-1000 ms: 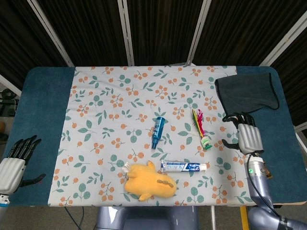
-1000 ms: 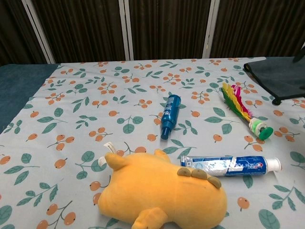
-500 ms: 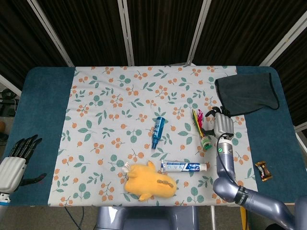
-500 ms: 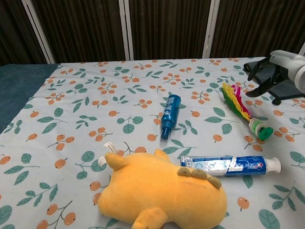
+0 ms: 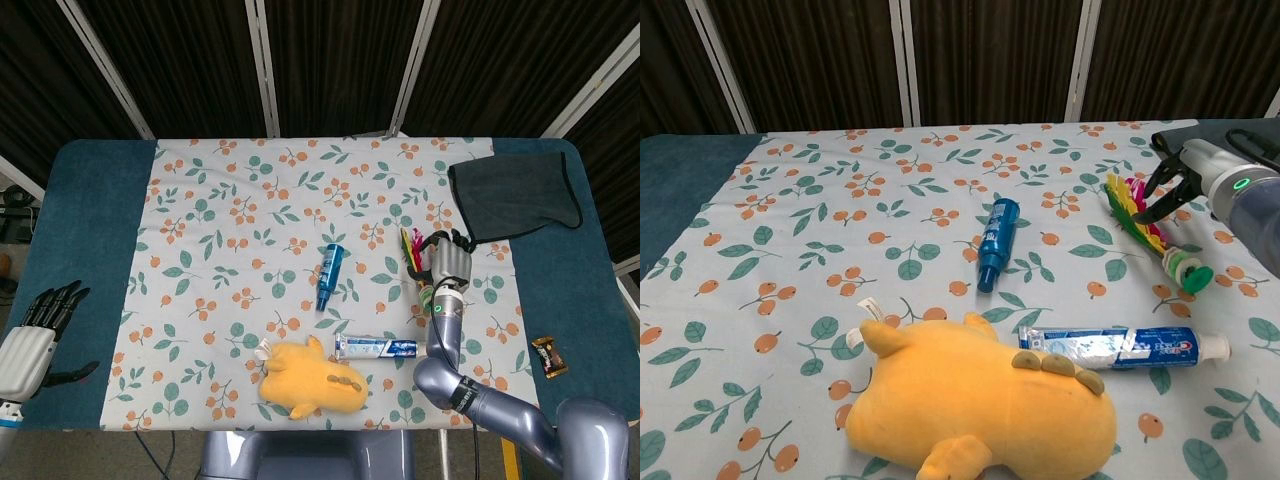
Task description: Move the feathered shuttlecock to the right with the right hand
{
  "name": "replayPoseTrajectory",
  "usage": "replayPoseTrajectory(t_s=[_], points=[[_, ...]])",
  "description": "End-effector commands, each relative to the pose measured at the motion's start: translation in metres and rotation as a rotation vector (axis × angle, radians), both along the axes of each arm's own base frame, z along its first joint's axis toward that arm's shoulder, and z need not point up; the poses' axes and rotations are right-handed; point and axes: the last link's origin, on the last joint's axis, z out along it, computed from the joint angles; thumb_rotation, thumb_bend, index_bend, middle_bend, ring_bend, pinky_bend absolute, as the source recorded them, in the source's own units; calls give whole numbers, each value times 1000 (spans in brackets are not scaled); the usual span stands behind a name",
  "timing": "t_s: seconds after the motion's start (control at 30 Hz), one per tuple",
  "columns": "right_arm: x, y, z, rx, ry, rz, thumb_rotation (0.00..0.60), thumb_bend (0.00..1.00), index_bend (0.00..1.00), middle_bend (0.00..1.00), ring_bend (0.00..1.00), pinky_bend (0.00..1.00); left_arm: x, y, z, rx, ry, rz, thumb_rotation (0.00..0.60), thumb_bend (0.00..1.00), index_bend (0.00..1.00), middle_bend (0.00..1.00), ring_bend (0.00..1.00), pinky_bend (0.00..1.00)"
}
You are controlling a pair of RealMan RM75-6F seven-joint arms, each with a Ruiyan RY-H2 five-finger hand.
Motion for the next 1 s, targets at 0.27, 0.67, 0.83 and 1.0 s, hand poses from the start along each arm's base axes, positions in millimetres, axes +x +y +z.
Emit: replayPoseTrajectory(t_s=[0.27, 0.67, 0.83, 1.0], points=[[-1, 0, -9, -10, -30, -16, 600, 147, 494, 216, 0, 0, 0, 1, -1, -3, -6, 4, 596, 175, 0, 0, 0, 0], [-4, 2, -19, -6, -31, -33, 600, 158, 520, 252, 0, 0, 0, 1, -1, -6, -10, 7, 599, 175, 0, 0, 0, 0], [-4, 2, -22, -4, -30, -31, 600, 161, 528, 264, 0, 0, 1, 1, -1, -6, -12, 8, 598, 173, 0, 0, 0, 0], [-5, 1, -23, -5, -27, -33, 600, 174, 544, 287, 0, 0, 0, 1, -1, -7, -14, 10, 598, 176, 0, 0, 0, 0]])
